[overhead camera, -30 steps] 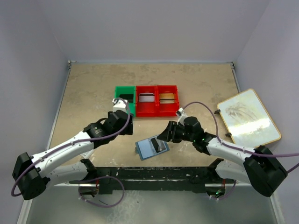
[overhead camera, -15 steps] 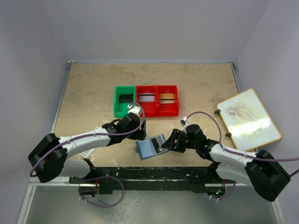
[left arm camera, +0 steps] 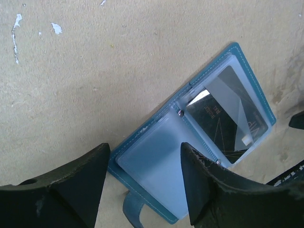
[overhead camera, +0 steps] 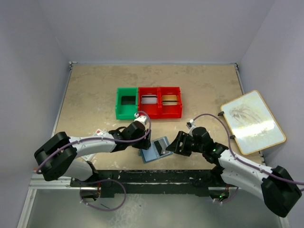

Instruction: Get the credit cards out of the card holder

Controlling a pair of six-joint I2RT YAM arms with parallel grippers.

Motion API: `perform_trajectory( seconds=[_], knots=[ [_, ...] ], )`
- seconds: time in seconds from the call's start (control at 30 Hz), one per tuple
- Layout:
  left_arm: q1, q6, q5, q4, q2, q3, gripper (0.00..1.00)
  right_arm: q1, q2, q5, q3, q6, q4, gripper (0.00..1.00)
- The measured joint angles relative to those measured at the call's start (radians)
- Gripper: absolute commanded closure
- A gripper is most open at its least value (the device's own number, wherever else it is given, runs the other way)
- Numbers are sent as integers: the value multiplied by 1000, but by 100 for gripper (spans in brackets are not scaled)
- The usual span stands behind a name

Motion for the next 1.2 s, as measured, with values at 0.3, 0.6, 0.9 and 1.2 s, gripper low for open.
perform_trajectory(
  seconds=[0.3, 0.6, 0.9, 1.2],
  knots=[
    [-16, -6, -1, 12, -6, -10, 43, 0, -61, -27, 51, -39, -117, 37],
    [-75, -19, -20, 11, -13, -12, 47, 0, 123, -76, 12, 6, 27, 36],
    [-151, -113, -85, 29, -100, -75, 56, 0, 453, -30, 246, -64, 97, 41],
    [-226, -220, -216, -5, -162, -117, 56, 0, 488, 86, 375, -137, 31, 42]
  ],
)
